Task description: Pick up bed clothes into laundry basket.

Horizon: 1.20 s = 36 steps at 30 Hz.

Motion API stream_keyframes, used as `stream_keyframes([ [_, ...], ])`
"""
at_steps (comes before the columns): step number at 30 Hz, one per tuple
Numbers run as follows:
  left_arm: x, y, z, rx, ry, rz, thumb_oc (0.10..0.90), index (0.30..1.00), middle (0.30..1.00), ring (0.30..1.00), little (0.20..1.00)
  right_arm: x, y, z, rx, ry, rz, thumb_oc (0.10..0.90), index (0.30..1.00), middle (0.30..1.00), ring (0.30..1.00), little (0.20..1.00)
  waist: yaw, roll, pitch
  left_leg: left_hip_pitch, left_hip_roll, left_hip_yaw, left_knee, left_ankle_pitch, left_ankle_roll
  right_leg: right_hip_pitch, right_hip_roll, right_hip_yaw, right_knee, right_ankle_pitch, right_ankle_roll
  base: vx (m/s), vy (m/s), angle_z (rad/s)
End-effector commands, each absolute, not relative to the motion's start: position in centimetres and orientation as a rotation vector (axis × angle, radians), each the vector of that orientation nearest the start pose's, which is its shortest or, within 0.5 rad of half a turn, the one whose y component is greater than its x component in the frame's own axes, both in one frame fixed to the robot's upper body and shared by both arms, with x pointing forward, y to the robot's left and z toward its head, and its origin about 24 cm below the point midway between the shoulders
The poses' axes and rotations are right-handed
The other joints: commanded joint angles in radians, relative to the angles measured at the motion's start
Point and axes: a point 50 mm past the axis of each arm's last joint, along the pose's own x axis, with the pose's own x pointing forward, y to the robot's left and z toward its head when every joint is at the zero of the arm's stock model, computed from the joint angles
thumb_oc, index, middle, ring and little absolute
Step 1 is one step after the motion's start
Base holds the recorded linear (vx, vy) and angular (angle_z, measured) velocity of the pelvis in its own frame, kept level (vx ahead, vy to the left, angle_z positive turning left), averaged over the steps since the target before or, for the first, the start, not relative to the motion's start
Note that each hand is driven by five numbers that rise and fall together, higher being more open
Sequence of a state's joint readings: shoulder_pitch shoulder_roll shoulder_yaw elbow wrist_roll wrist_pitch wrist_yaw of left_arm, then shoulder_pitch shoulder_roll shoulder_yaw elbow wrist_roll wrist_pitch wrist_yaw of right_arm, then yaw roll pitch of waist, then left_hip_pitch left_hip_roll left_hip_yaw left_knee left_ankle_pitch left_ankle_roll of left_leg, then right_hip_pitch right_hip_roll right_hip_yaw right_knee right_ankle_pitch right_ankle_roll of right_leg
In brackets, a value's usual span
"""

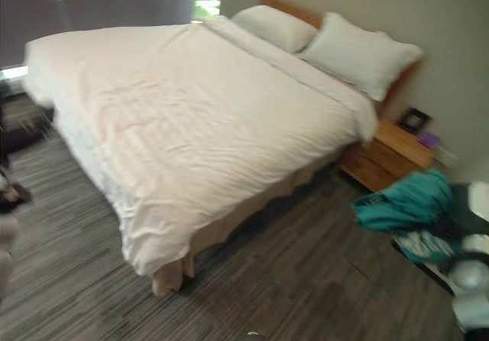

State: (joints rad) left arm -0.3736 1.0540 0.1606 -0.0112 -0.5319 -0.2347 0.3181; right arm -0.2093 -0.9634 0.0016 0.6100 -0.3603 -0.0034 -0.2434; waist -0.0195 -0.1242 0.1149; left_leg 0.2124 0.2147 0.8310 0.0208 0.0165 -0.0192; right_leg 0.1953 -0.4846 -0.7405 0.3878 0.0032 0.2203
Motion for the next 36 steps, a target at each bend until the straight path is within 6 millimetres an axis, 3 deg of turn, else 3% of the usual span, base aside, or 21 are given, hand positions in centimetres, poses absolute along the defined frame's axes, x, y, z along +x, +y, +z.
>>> stream_keyframes([
  [1, 22.8, 24.6, 40.6, 0.445, -1.330, 0.202, 0.800, 0.900, 0.900, 0.900, 0.900, 29.2, -37.3, 20.4, -1.462, -0.106, -0.552, 0.400, 0.300, 0.300, 0.300, 0.300, -0.047, 0.066, -0.088, -0.098, 0.058, 0.045, -0.091, 0.165, -0.106, 0.117, 0.065, 0.078, -0.257, 0.165, 0.023, -0.15, -0.232, -2.19],
  [2, 23.0, 24.3, 41.1, 0.451, -1.333, 0.193, 0.800, 0.900, 0.900, 0.900, 0.900, 29.3, -37.3, 20.3, -1.453, -0.101, -0.557, 0.400, 0.300, 0.300, 0.300, 0.300, -0.038, 0.061, -0.086, -0.096, 0.069, 0.050, -0.091, 0.175, -0.115, 0.117, 0.078, 0.081, -0.267, 0.164, 0.016, -0.22, -0.402, -1.88],
  [4, 24.0, 22.9, 42.5, 0.489, -1.335, 0.169, 0.800, 0.900, 0.900, 0.900, 0.900, 30.8, -33.8, 20.9, -1.435, -0.234, -0.476, 0.400, 0.300, 0.300, 0.300, 0.300, -0.042, 0.109, -0.078, -0.102, 0.148, 0.085, -0.089, 0.261, -0.179, 0.102, 0.161, 0.131, -0.379, 0.048, -0.003, -0.27, -0.470, -1.21],
  [7, 25.2, 22.0, 41.4, 0.428, -1.302, 0.111, 0.800, 0.900, 0.900, 0.900, 0.900, 30.5, -32.4, 21.2, -1.398, -0.317, -0.457, 0.400, 0.300, 0.300, 0.300, 0.300, -0.053, 0.124, -0.058, -0.102, 0.199, 0.094, -0.088, 0.316, -0.218, 0.093, 0.224, 0.170, -0.424, 0.001, -0.034, -0.20, -0.333, -0.92],
  [9, 27.1, 21.4, 37.2, 0.321, -1.183, 0.054, 0.800, 0.900, 0.900, 0.900, 0.900, 29.1, -31.4, 21.7, -1.361, -0.419, -0.475, 0.400, 0.300, 0.300, 0.300, 0.300, -0.094, 0.137, -0.021, -0.097, 0.230, 0.082, -0.065, 0.324, -0.223, 0.079, 0.286, 0.225, -0.462, -0.035, -0.068, -0.24, -0.367, -0.98],
  [10, 27.8, 20.9, 34.2, 0.253, -1.104, 0.020, 0.800, 0.900, 0.900, 0.900, 0.900, 28.4, -31.0, 22.4, -1.351, -0.475, -0.499, 0.400, 0.300, 0.300, 0.300, 0.300, -0.084, 0.136, 0.013, -0.127, 0.232, -0.028, -0.011, 0.322, -0.227, 0.065, 0.300, 0.267, -0.466, -0.056, -0.084, -0.13, -0.212, -0.99],
  [11, 27.7, 20.9, 34.1, 0.250, -1.102, 0.021, 0.800, 0.900, 0.900, 0.900, 0.900, 28.3, -31.1, 22.4, -1.356, -0.473, -0.499, 0.400, 0.300, 0.300, 0.300, 0.300, -0.084, 0.141, 0.011, -0.130, 0.237, -0.029, -0.005, 0.321, -0.227, 0.065, 0.302, 0.265, -0.467, -0.056, -0.086, -0.08, -0.221, -1.63],
  [13, 27.9, 20.9, 29.9, 0.198, -0.993, 0.018, 0.800, 0.900, 0.900, 0.900, 0.900, 27.4, -30.0, 22.8, -1.316, -0.553, -0.489, 0.400, 0.300, 0.300, 0.300, 0.300, -0.059, 0.131, 0.034, -0.167, 0.170, -0.279, 0.053, 0.244, -0.192, 0.050, 0.311, 0.328, -0.467, -0.065, -0.105, -0.01, -0.167, -1.54],
  [14, 27.8, 20.9, 29.9, 0.197, -0.990, 0.019, 0.800, 0.900, 0.900, 0.900, 0.900, 27.4, -30.0, 22.8, -1.318, -0.552, -0.488, 0.400, 0.300, 0.300, 0.300, 0.300, -0.061, 0.132, 0.031, -0.170, 0.170, -0.281, 0.057, 0.242, -0.191, 0.049, 0.311, 0.326, -0.467, -0.065, -0.105, -0.03, -0.181, -1.58],
  [15, 28.2, 20.8, 26.2, 0.156, -0.875, 0.026, 0.800, 0.900, 0.900, 0.900, 0.900, 27.1, -29.0, 22.6, -1.290, -0.588, -0.457, 0.400, 0.300, 0.300, 0.300, 0.300, -0.046, 0.121, 0.039, -0.174, 0.092, -0.437, 0.105, 0.130, -0.121, 0.018, 0.315, 0.397, -0.459, -0.051, -0.118, -0.02, -0.104, -1.34],
  [16, 28.2, 20.7, 26.2, 0.156, -0.874, 0.026, 0.800, 0.900, 0.900, 0.900, 0.900, 27.1, -29.0, 22.6, -1.291, -0.588, -0.457, 0.400, 0.300, 0.300, 0.300, 0.300, -0.045, 0.121, 0.038, -0.175, 0.093, -0.437, 0.106, 0.129, -0.120, 0.017, 0.315, 0.398, -0.458, -0.051, -0.118, 0.04, -0.160, -2.11],
  [17, 28.7, 19.8, 23.2, 0.089, -0.775, 0.021, 0.800, 0.900, 0.900, 0.900, 0.900, 26.7, -28.5, 22.7, -1.278, -0.622, -0.445, 0.400, 0.300, 0.300, 0.300, 0.300, -0.048, 0.123, 0.036, -0.164, 0.050, -0.531, 0.140, 0.088, -0.108, -0.005, 0.331, 0.482, -0.472, -0.035, -0.120, 0.11, -0.065, -1.62],
  [20, 29.4, 18.1, 19.8, 0.043, -0.646, -0.017, 0.800, 0.900, 0.900, 0.900, 0.900, 26.1, -28.4, 22.4, -1.285, -0.627, -0.431, 0.400, 0.300, 0.300, 0.300, 0.300, -0.060, 0.125, 0.041, -0.215, -0.001, -0.626, 0.138, 0.046, -0.098, -0.016, 0.342, 0.563, -0.475, -0.038, -0.117, 0.17, -0.031, -0.95],
  [23, 29.9, 17.0, 18.0, 0.059, -0.577, -0.028, 0.800, 0.900, 0.900, 0.900, 0.900, 25.9, -28.3, 21.7, -1.259, -0.614, -0.409, 0.400, 0.300, 0.300, 0.300, 0.300, -0.040, 0.141, 0.055, -0.285, -0.118, -0.772, 0.027, 0.079, -0.085, -0.023, 0.378, 0.670, -0.474, -0.032, -0.124, 0.19, 0.042, -0.54],
  [24, 29.9, 17.0, 18.0, 0.059, -0.577, -0.028, 0.800, 0.900, 0.900, 0.900, 0.900, 25.9, -28.3, 21.7, -1.259, -0.614, -0.409, 0.400, 0.300, 0.300, 0.300, 0.300, -0.040, 0.141, 0.054, -0.285, -0.118, -0.771, 0.025, 0.080, -0.085, -0.025, 0.378, 0.670, -0.474, -0.032, -0.124, 0.24, 0.043, -0.97],
  [25, 29.9, 16.2, 17.0, 0.051, -0.536, -0.051, 0.800, 0.900, 0.900, 0.900, 0.900, 26.4, -27.4, 21.0, -1.231, -0.610, -0.365, 0.400, 0.300, 0.300, 0.300, 0.300, -0.007, 0.163, 0.069, -0.333, -0.208, -0.926, -0.052, 0.112, -0.083, -0.033, 0.424, 0.763, -0.455, -0.040, -0.142, 0.26, 0.042, -0.86],
  [26, 29.9, 15.6, 16.9, 0.050, -0.531, -0.074, 0.800, 0.900, 0.900, 0.900, 0.900, 26.5, -27.1, 20.8, -1.233, -0.602, -0.343, 0.400, 0.300, 0.300, 0.300, 0.300, -0.006, 0.169, 0.068, -0.331, -0.224, -0.961, -0.069, 0.113, -0.083, -0.028, 0.441, 0.798, -0.450, -0.057, -0.145, 0.33, 0.085, -1.01],
  [28, 30.3, 14.5, 17.2, 0.074, -0.538, -0.105, 0.800, 0.900, 0.900, 0.900, 0.900, 26.7, -26.9, 19.9, -1.220, -0.574, -0.321, 0.400, 0.300, 0.300, 0.300, 0.300, -0.010, 0.187, 0.061, -0.305, -0.214, -0.960, -0.098, 0.117, -0.060, -0.046, 0.472, 0.862, -0.398, -0.086, -0.148, 0.29, 0.131, -1.72],
  [32, 30.6, 14.0, 18.3, 0.197, -0.575, -0.121, 0.800, 0.900, 0.900, 0.900, 0.900, 26.9, -26.0, 18.9, -1.184, -0.560, -0.300, 0.400, 0.300, 0.300, 0.300, 0.300, -0.004, 0.171, 0.063, -0.274, -0.200, -0.908, -0.105, 0.109, -0.026, -0.110, 0.501, 0.872, -0.232, -0.130, -0.133, 0.28, 0.084, -1.33],
  [34, 30.9, 14.1, 18.8, 0.277, -0.596, -0.098, 0.800, 0.900, 0.900, 0.900, 0.900, 27.0, -25.0, 17.8, -1.146, -0.544, -0.266, 0.400, 0.300, 0.300, 0.300, 0.300, -0.022, 0.173, 0.094, -0.201, -0.170, -0.803, -0.108, 0.060, -0.004, -0.245, 0.411, 0.651, 0.014, -0.042, -0.038, 0.24, 0.130, -1.12],
  [36, 31.0, 14.0, 19.1, 0.315, -0.610, -0.086, 0.800, 0.900, 0.900, 0.900, 0.900, 26.9, -24.2, 17.1, -1.096, -0.535, -0.223, 0.400, 0.300, 0.300, 0.300, 0.300, -0.045, 0.189, 0.117, -0.171, -0.149, -0.735, -0.108, 0.039, 0.009, -0.348, 0.361, 0.530, 0.151, -0.002, -0.007, 0.10, 0.206, -1.40],
])
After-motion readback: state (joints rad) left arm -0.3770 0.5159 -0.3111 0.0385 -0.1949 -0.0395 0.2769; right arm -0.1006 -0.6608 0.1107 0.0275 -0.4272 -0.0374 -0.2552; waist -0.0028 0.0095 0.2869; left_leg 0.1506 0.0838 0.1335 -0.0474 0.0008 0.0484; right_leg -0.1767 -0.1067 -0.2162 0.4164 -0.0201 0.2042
